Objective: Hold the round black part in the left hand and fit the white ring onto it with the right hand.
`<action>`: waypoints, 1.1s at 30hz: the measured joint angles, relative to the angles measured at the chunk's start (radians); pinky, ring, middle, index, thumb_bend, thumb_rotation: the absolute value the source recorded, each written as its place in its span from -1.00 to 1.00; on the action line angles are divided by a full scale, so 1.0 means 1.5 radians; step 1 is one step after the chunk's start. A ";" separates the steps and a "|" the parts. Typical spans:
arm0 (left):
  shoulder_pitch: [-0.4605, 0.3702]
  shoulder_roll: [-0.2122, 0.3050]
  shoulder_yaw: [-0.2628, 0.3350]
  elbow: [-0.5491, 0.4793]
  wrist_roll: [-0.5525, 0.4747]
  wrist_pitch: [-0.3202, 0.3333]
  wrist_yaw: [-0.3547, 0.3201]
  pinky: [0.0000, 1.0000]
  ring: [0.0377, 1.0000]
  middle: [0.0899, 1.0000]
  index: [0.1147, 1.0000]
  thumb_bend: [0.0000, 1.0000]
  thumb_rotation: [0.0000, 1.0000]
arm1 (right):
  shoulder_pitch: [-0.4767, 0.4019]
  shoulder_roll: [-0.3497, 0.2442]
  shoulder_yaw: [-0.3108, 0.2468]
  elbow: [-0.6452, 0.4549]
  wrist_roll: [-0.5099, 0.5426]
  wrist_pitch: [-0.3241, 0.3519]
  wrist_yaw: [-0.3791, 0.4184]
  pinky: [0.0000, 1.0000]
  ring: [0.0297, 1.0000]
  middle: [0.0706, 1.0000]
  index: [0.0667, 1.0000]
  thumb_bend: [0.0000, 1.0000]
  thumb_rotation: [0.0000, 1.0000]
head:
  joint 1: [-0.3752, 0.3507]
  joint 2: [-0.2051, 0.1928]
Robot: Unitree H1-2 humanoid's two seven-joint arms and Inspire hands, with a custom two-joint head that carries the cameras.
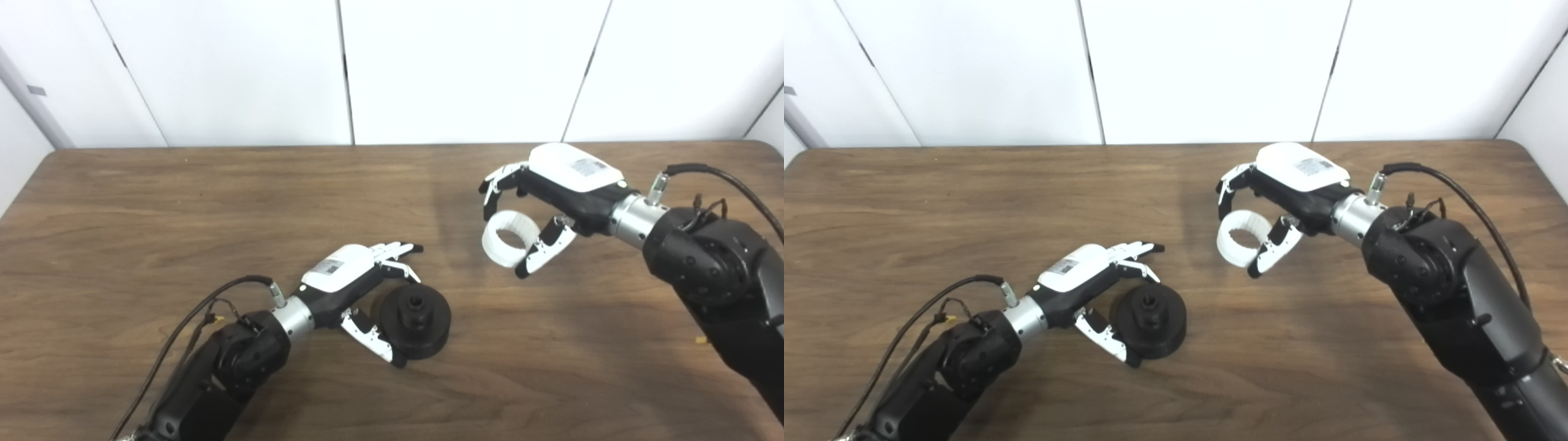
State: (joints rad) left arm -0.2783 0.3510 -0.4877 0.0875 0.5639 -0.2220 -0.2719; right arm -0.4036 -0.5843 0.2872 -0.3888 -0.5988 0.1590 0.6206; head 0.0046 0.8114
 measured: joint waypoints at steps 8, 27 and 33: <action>-0.003 -0.001 -0.006 0.000 0.005 0.005 0.004 0.92 0.95 0.95 -0.16 0.04 -0.84 | 0.002 0.012 0.001 -0.022 0.007 0.000 0.023 0.28 0.59 0.56 -0.11 0.04 -0.71 | 0.008 0.000; -0.006 -0.001 -0.011 0.000 0.005 0.009 0.004 0.96 0.96 0.96 -0.16 0.04 -0.84 | 0.019 0.060 0.022 -0.068 0.029 0.007 0.049 0.33 0.61 0.58 -0.11 0.04 -0.72 | 0.012 0.005; -0.006 -0.002 -0.012 0.000 0.005 0.011 0.004 0.94 0.95 0.95 -0.16 0.04 -0.84 | 0.021 0.083 0.025 -0.068 0.028 0.010 0.054 0.35 0.62 0.59 -0.11 0.04 -0.72 | 0.013 0.007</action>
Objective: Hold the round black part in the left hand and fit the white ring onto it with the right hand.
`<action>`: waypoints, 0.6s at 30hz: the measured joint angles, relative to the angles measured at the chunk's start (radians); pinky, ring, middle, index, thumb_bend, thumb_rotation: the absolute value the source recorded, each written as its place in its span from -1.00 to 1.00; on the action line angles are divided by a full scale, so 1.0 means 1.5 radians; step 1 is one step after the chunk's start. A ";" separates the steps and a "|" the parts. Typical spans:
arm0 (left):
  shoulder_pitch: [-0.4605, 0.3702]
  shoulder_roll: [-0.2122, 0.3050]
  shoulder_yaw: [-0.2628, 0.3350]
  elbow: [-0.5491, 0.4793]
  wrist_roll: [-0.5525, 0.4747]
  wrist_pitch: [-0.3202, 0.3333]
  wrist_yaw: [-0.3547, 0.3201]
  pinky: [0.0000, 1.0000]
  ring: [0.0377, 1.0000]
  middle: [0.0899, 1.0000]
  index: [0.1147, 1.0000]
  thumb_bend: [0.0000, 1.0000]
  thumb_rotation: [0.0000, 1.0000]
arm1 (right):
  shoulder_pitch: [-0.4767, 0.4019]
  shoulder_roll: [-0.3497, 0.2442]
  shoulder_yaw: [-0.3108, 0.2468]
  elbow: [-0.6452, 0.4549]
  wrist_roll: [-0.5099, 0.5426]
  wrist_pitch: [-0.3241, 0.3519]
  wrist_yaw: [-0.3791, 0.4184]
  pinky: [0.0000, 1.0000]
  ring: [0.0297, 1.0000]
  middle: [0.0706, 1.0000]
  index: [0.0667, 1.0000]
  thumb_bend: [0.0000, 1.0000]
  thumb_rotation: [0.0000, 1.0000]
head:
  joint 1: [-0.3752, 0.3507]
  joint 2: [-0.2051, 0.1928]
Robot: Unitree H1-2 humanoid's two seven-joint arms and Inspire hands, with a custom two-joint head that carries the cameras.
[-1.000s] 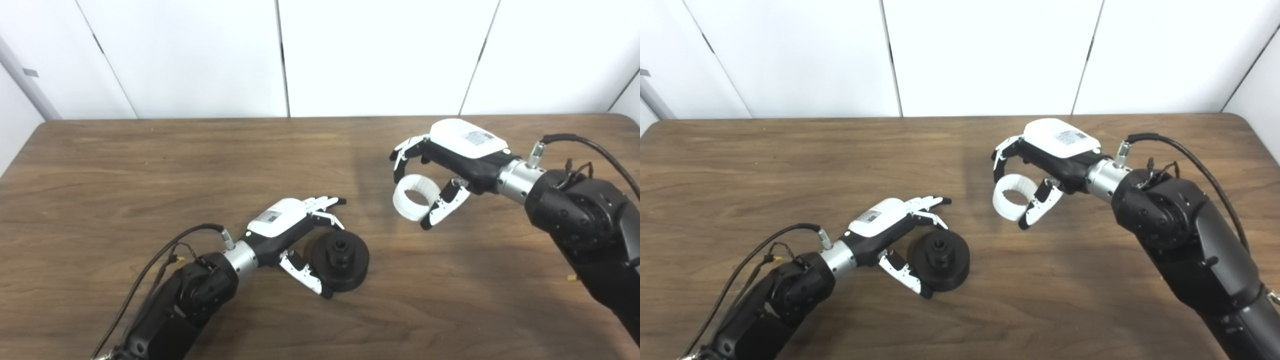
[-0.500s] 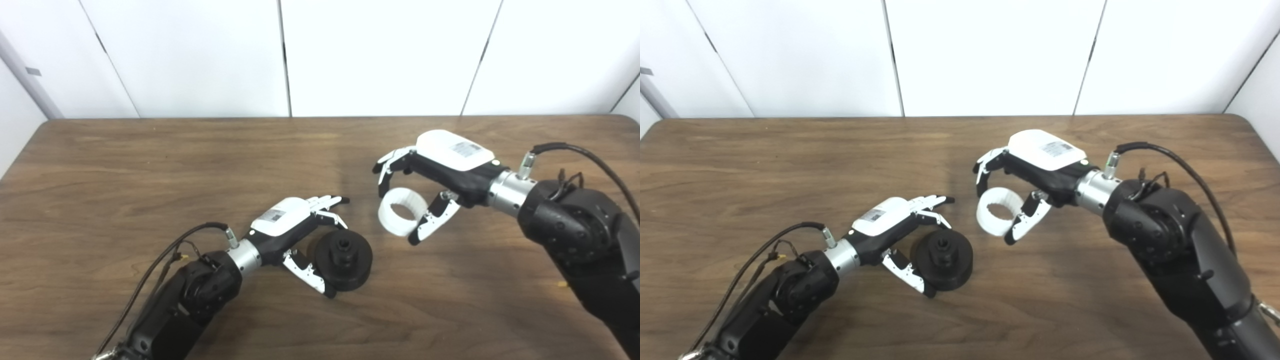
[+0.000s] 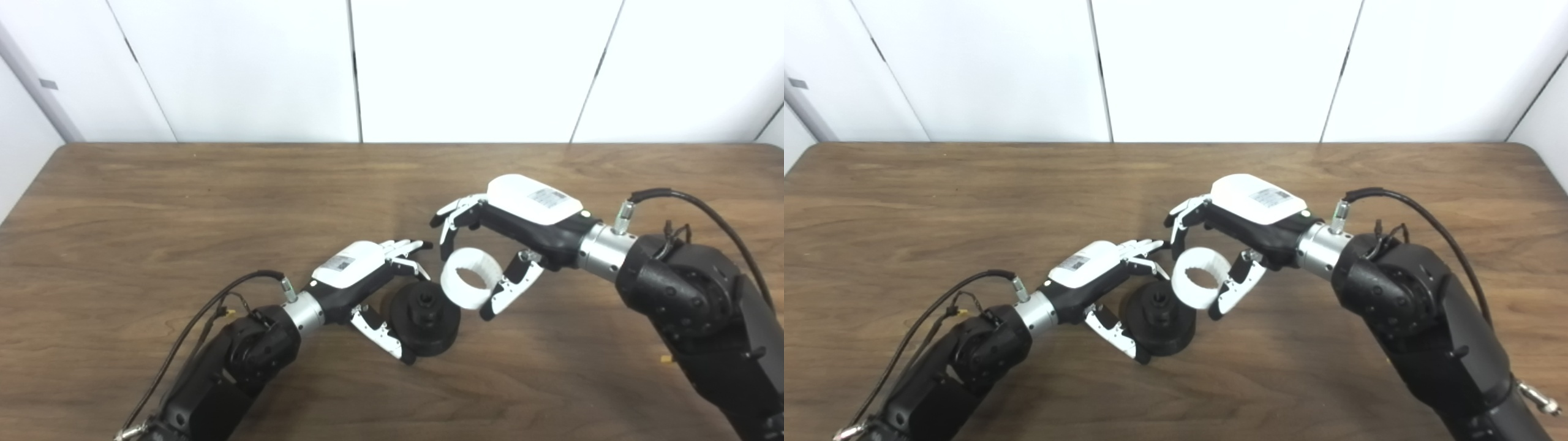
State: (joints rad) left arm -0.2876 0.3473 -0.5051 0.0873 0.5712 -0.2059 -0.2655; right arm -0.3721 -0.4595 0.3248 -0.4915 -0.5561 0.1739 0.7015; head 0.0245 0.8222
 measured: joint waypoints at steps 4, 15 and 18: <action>0.000 0.000 0.000 0.000 0.000 0.000 0.000 0.95 0.95 0.96 -0.16 0.04 -0.85 | 0.006 0.009 0.000 0.000 -0.001 0.004 0.000 0.35 0.62 0.58 -0.11 0.04 -0.72 | 0.000 0.000; 0.000 -0.001 -0.001 0.000 0.000 0.000 0.000 0.91 0.95 0.97 -0.16 0.04 -0.85 | 0.012 0.033 0.004 0.001 -0.005 0.009 0.000 0.36 0.60 0.58 -0.11 0.04 -0.72 | 0.002 0.004; 0.000 -0.001 -0.001 0.000 0.000 0.001 0.000 0.92 0.95 0.96 -0.16 0.04 -0.85 | 0.013 0.041 0.004 0.004 -0.009 0.009 -0.001 0.35 0.60 0.58 -0.11 0.04 -0.72 | 0.002 0.004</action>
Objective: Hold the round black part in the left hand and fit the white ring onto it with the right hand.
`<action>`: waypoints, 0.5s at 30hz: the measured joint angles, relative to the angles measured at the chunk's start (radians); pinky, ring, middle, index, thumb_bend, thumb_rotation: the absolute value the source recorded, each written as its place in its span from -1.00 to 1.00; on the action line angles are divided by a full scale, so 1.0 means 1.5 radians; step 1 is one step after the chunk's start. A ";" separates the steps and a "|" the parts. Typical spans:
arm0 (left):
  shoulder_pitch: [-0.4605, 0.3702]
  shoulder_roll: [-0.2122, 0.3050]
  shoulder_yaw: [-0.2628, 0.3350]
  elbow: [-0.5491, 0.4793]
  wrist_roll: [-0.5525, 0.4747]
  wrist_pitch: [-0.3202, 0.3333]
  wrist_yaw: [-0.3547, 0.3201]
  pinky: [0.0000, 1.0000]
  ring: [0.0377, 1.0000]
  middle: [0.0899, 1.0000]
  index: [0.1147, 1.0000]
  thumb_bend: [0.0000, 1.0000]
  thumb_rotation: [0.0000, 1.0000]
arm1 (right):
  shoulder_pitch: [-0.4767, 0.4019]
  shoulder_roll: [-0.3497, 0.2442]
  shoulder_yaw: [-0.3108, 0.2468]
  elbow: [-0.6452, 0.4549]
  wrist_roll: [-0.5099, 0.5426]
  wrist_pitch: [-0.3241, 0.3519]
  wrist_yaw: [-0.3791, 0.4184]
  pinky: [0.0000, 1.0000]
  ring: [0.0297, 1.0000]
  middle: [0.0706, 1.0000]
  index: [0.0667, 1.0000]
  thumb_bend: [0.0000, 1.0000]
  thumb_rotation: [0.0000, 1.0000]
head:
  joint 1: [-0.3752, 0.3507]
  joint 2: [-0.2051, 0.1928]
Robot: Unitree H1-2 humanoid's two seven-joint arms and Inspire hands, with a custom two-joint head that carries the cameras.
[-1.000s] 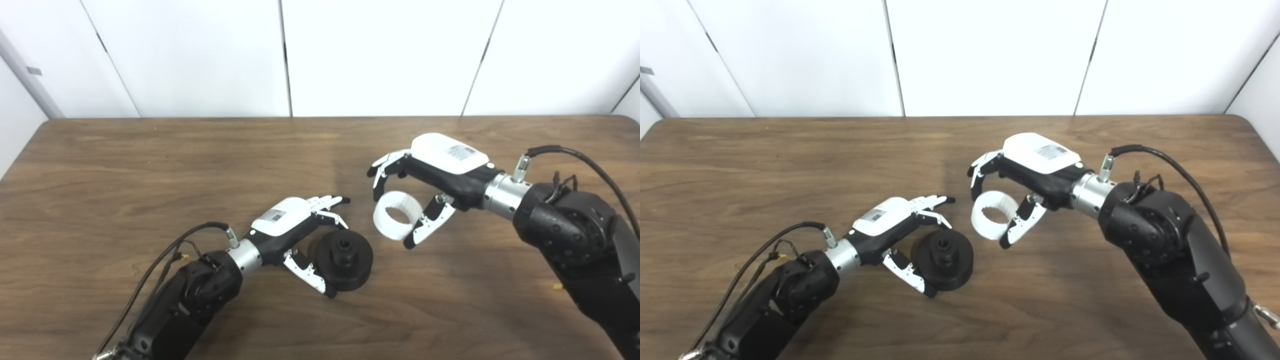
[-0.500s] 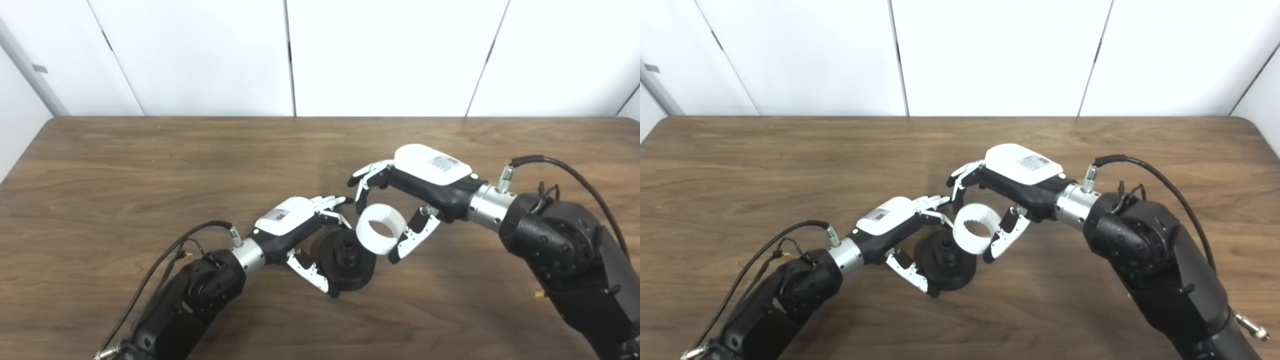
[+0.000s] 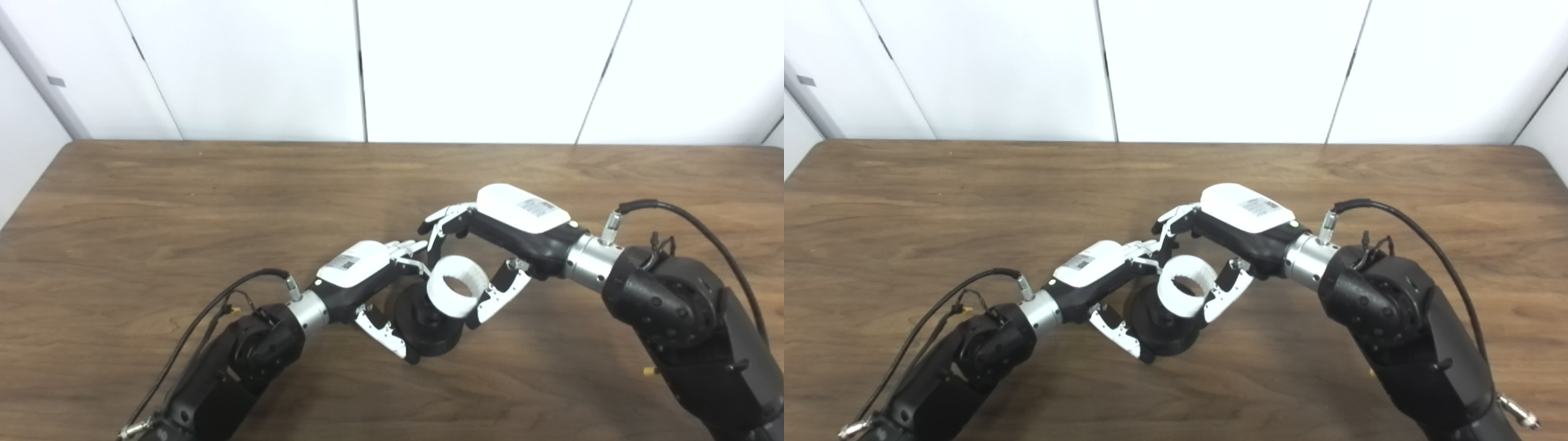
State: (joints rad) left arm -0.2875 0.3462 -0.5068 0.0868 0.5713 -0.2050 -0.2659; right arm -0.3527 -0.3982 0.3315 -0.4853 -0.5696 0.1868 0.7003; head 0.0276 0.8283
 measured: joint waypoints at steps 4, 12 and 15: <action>0.000 0.000 -0.001 -0.001 0.000 0.002 0.000 0.93 0.95 0.96 -0.16 0.04 -0.85 | 0.002 0.008 0.001 0.003 -0.004 0.000 -0.002 0.34 0.59 0.57 -0.11 0.04 -0.72 | 0.001 0.001; 0.000 0.000 -0.001 -0.003 0.000 0.004 -0.001 0.92 0.95 0.95 -0.16 0.04 -0.84 | 0.008 0.024 0.004 0.017 -0.013 0.000 -0.010 0.34 0.58 0.56 -0.11 0.04 -0.72 | 0.004 0.004; 0.001 0.000 -0.001 -0.004 0.000 0.006 -0.002 0.89 0.94 0.95 -0.16 0.04 -0.85 | 0.008 0.024 0.005 0.029 -0.018 -0.001 -0.013 0.35 0.58 0.57 -0.11 0.04 -0.72 | 0.004 0.004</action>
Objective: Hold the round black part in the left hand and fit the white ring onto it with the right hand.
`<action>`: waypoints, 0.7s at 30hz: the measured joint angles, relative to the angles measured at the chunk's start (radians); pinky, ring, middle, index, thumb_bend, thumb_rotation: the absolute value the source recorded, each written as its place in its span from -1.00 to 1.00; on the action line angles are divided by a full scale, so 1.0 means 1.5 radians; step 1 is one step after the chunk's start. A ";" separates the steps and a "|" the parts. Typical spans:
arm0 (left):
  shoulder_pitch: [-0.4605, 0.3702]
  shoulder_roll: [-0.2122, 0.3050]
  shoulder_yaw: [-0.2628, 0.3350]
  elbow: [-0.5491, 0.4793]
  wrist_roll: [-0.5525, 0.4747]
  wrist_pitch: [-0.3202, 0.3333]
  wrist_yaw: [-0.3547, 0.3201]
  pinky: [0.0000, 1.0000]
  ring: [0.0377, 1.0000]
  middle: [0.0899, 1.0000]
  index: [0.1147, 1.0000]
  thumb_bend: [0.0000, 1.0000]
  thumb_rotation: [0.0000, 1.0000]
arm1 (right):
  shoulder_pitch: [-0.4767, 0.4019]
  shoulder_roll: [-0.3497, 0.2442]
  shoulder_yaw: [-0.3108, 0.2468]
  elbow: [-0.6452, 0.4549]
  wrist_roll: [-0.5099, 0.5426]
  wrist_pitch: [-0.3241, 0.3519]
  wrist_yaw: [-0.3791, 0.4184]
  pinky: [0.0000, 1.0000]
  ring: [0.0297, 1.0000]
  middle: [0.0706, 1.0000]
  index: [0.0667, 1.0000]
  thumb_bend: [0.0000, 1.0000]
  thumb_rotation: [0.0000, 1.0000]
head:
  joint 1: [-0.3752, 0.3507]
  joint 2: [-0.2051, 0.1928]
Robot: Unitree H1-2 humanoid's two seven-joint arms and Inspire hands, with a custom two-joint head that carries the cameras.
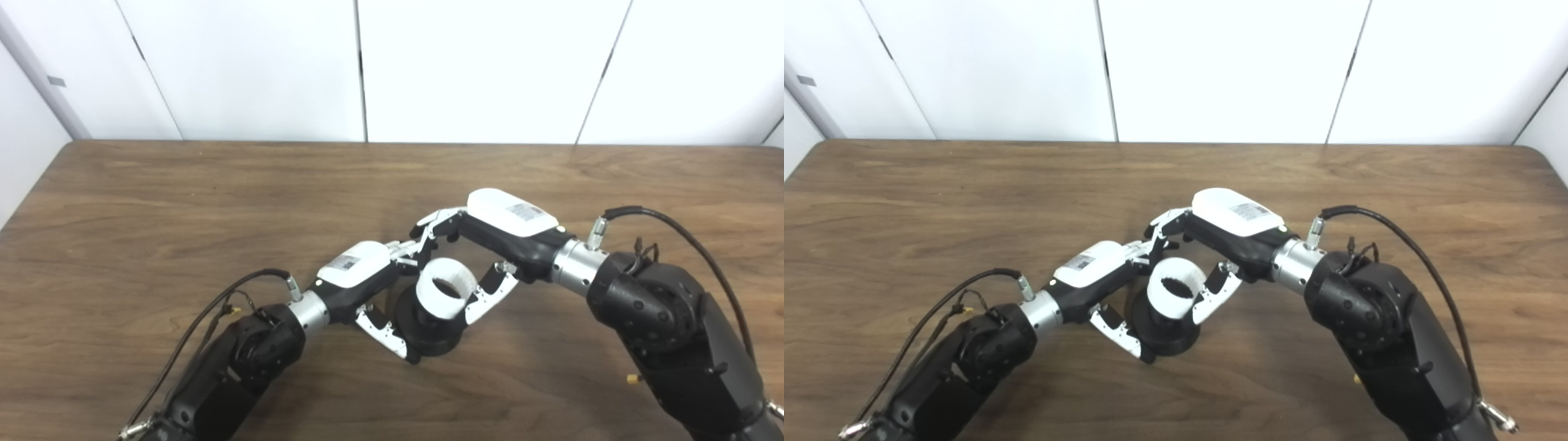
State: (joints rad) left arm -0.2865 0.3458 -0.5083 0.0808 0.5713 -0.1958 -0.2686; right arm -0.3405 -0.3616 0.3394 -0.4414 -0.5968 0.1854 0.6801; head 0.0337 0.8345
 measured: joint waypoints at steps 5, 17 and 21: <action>0.000 -0.001 0.000 -0.005 0.004 0.005 0.000 0.90 0.95 0.97 -0.16 0.04 -0.85 | 0.000 0.003 0.003 0.003 -0.002 0.000 -0.002 0.37 0.58 0.57 -0.11 0.04 -0.72 | 0.003 0.004; 0.000 -0.001 -0.004 -0.014 0.008 0.017 -0.003 0.89 0.96 0.96 -0.16 0.04 -0.84 | 0.000 0.008 0.015 0.029 -0.004 0.000 -0.009 0.37 0.57 0.56 -0.11 0.03 -0.72 | 0.009 0.008; 0.000 -0.001 -0.004 -0.014 0.009 0.017 -0.003 0.90 0.95 0.97 -0.16 0.04 -0.84 | 0.000 0.012 0.021 0.041 -0.009 0.000 -0.016 0.35 0.56 0.56 -0.11 0.04 -0.72 | 0.012 0.011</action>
State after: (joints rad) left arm -0.2860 0.3437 -0.5144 0.0596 0.5841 -0.1707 -0.2735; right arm -0.3402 -0.3430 0.3702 -0.3800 -0.6109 0.1849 0.6556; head 0.0522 0.8514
